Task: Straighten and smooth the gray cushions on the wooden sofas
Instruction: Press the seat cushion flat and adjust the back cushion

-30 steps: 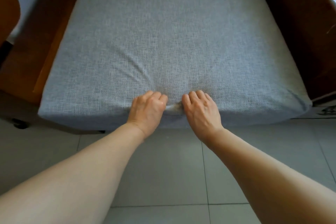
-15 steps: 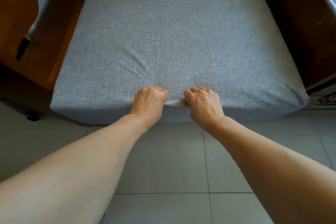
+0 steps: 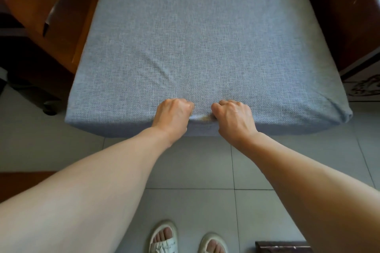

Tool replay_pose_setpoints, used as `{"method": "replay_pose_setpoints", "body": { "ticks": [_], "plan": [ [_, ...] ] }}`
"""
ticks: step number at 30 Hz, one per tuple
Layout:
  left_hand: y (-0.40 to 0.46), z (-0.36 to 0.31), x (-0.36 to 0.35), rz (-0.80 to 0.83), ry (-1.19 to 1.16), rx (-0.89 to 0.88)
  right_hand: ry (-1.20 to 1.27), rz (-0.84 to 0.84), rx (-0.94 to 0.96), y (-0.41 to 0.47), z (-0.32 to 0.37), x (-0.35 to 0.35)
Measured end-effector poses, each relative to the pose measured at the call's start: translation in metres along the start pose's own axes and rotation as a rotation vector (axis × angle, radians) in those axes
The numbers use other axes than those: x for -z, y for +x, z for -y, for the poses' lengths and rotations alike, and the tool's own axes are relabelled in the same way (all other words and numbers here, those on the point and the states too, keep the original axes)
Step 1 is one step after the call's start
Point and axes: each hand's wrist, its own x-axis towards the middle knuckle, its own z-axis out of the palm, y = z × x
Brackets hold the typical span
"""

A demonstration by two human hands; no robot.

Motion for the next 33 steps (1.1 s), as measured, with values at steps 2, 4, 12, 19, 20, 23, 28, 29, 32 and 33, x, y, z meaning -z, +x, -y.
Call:
{"method": "replay_pose_setpoints", "body": {
  "ticks": [2, 4, 12, 19, 20, 23, 28, 29, 32, 33],
  "plan": [
    [-0.012, -0.004, 0.000, 0.027, 0.006, -0.008, -0.003, 0.017, -0.002, -0.012, 0.004, -0.001],
    [-0.020, -0.008, 0.000, 0.041, 0.009, -0.007, 0.014, 0.032, -0.007, -0.020, 0.006, -0.002],
    [-0.050, -0.019, 0.003, 0.109, -0.023, -0.007, 0.028, 0.093, -0.005, -0.049, 0.017, 0.001],
    [-0.067, -0.025, 0.004, 0.157, -0.070, 0.008, 0.069, 0.175, -0.012, -0.065, 0.023, 0.003],
    [-0.068, -0.025, 0.004, 0.171, -0.064, 0.011, 0.052, 0.188, -0.007, -0.066, 0.024, 0.003],
    [-0.064, -0.027, 0.010, 0.257, -0.011, 0.009, 0.005, 0.235, 0.013, -0.064, 0.021, 0.004],
    [-0.064, -0.024, 0.028, 0.359, -0.112, 0.127, 0.228, 0.156, -0.008, -0.063, 0.018, 0.012],
    [-0.061, -0.022, 0.037, 0.351, -0.135, 0.168, 0.255, 0.153, -0.025, -0.058, 0.016, 0.023],
    [-0.043, -0.016, 0.062, 0.358, -0.157, 0.245, 0.196, 0.240, -0.023, -0.041, 0.012, 0.058],
    [-0.032, -0.013, 0.075, 0.361, -0.168, 0.274, 0.180, 0.263, -0.015, -0.032, 0.008, 0.071]
  ]
}}
